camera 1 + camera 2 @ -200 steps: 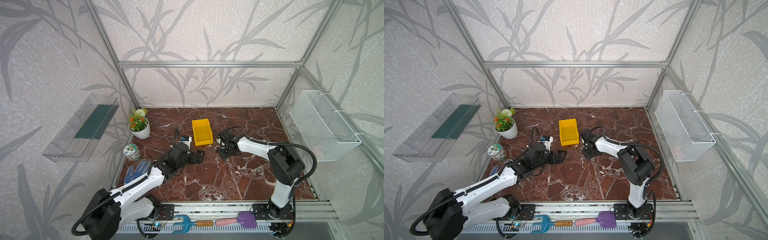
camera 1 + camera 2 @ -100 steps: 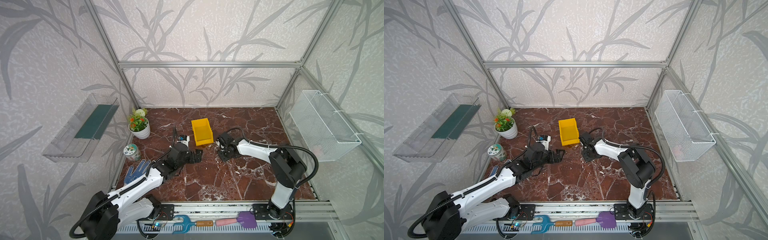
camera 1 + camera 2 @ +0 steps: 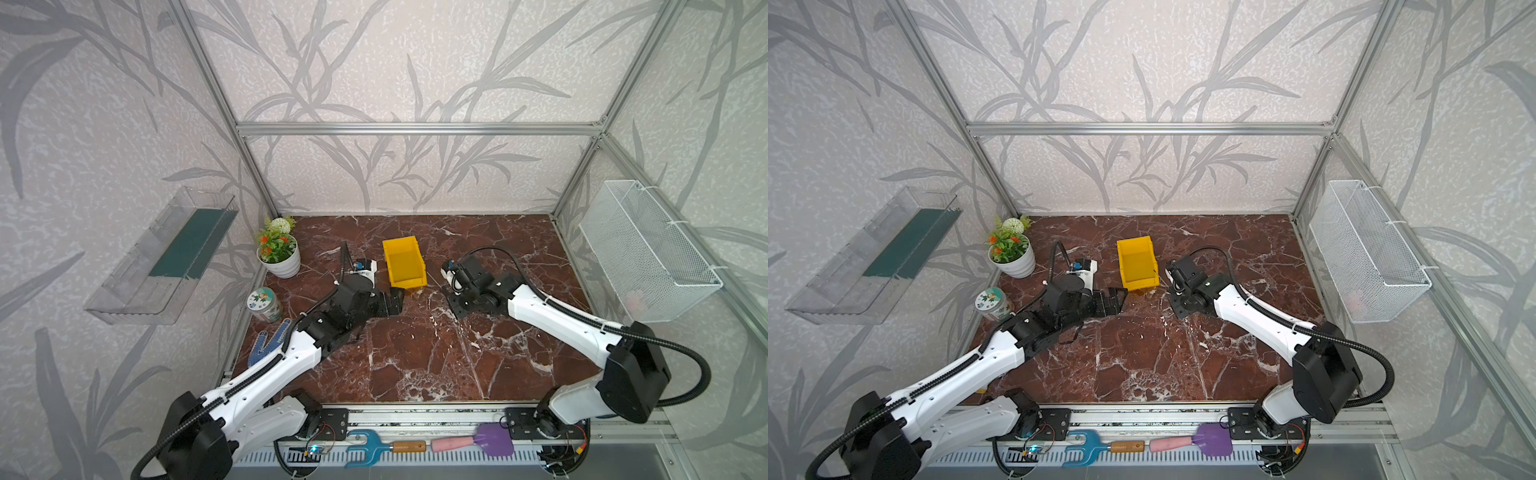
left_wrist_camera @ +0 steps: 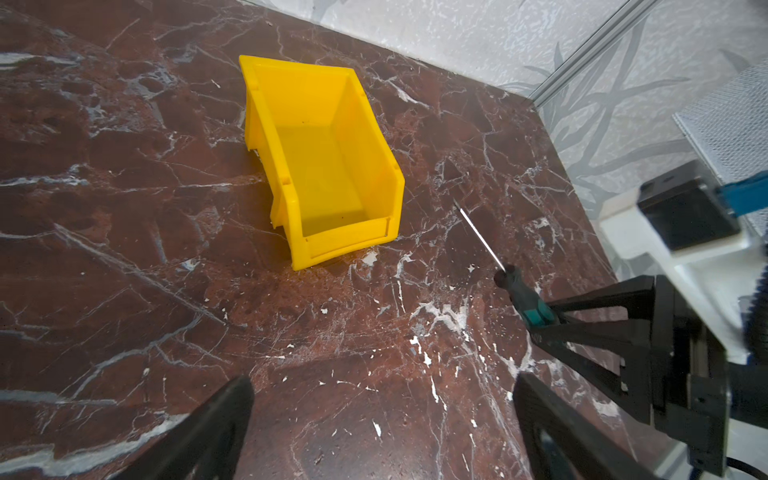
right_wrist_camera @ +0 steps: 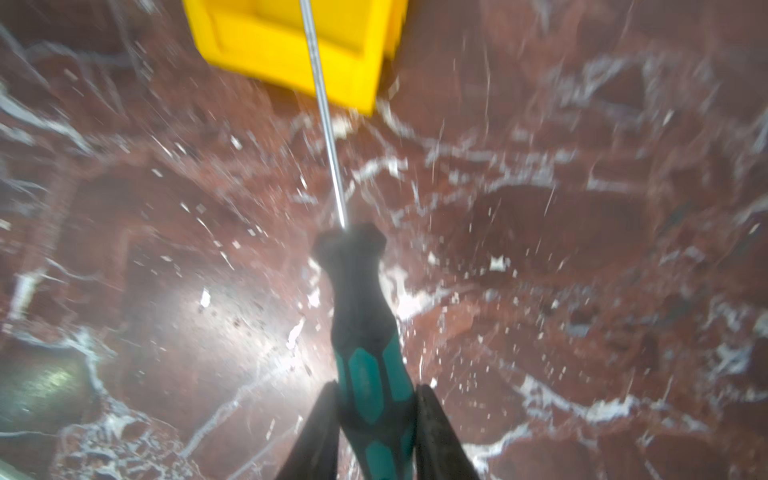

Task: Put the screwdriver in the bin
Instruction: Pick up the screwdriver from the center of the table, then place the screwdriver into the bin.

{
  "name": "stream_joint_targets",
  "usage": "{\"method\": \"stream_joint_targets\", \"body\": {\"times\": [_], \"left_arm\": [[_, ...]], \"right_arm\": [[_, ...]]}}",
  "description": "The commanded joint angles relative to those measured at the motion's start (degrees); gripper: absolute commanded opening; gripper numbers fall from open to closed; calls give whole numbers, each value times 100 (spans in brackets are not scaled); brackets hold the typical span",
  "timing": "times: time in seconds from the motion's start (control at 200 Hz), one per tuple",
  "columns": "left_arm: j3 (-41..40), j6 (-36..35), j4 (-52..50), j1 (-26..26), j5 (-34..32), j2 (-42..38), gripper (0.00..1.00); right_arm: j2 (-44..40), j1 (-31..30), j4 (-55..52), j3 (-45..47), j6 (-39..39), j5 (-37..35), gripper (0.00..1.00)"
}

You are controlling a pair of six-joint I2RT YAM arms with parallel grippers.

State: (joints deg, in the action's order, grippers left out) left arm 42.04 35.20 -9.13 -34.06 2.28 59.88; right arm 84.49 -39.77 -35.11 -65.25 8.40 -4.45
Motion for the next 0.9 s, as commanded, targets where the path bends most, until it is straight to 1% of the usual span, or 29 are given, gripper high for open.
{"method": "stream_joint_targets", "body": {"times": [0.0,0.055,0.1,0.2,0.355,0.42,0.52,0.69,0.785,0.895], "left_arm": [[237,370,-181,513,809,-23,99],[243,543,-88,834,1249,4,99],[230,632,-44,1016,1473,-8,99],[206,748,40,1309,1780,-54,99],[31,1035,378,1606,2179,-62,99],[-18,1084,425,1656,2219,-53,99],[-89,1068,407,1701,2227,-85,99],[-231,1068,433,1758,2190,-125,99],[-277,1068,472,1780,2201,-95,99],[-293,1063,508,1789,2205,-51,99]], "right_arm": [[161,-5,403,-475,-412,64,0],[464,-5,388,-903,-522,101,1],[764,-9,312,-1285,-550,146,1],[1422,-13,247,-2034,-528,373,0],[2502,-13,175,-2955,-420,445,1],[2938,-13,94,-3325,-394,481,1],[3566,-13,-204,-3893,-397,353,1],[4505,-18,-1191,-5018,-172,-185,0],[4760,-22,-1356,-5220,-172,-415,0],[4794,-22,-1347,-5193,-180,-627,0]]}}
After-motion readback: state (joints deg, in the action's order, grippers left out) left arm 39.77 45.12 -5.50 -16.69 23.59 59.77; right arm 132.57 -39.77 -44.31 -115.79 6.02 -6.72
